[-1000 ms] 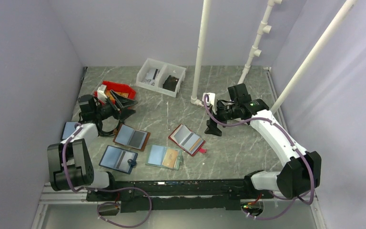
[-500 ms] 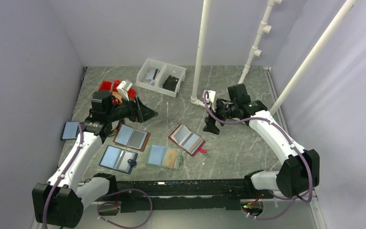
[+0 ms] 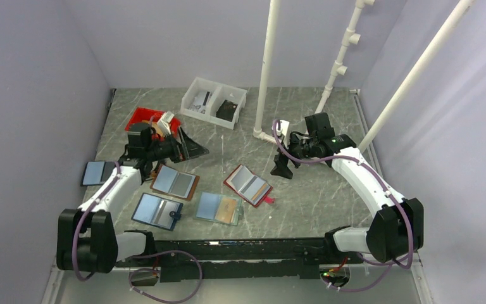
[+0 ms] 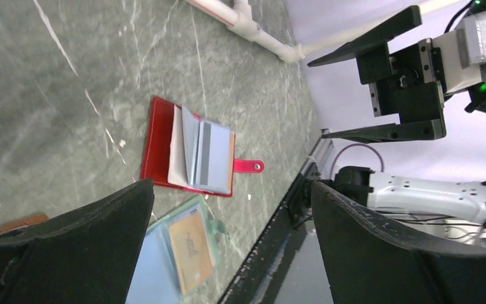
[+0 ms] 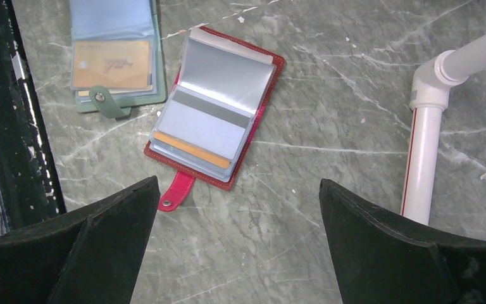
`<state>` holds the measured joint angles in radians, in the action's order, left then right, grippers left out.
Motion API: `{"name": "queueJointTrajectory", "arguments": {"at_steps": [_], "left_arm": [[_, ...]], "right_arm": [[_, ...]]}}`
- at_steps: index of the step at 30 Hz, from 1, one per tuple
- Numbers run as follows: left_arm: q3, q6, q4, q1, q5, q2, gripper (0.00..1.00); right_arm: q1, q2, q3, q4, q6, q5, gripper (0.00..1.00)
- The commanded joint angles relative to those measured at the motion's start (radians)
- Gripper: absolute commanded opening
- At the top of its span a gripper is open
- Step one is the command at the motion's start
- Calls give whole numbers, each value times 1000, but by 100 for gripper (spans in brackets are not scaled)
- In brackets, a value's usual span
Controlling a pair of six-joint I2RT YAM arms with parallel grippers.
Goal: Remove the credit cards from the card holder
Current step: Remove the credit card from the card holder.
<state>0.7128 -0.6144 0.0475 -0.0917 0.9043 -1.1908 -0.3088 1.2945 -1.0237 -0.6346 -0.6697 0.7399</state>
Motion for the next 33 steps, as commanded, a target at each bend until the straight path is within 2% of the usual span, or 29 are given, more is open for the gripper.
{"name": "queueJointTrajectory", "arguments": {"at_steps": [1,8,14,27,33], "left_arm": [[-36,-107,158,-25,74,-22,98],[-38,109,-78,-236,-222,110,97],[-41,200,-198,-366,-450,214,97],[-160,109,-65,-400,-539,328,98],[-178,91,-55,-413,-538,318,96]], "right_arm": [[2,-21,0,32,10,41,100],[1,-5,5,42,24,38,100],[-5,24,2,39,32,27,100],[-19,25,-3,32,33,16,100],[-36,32,-6,29,33,1,100]]}}
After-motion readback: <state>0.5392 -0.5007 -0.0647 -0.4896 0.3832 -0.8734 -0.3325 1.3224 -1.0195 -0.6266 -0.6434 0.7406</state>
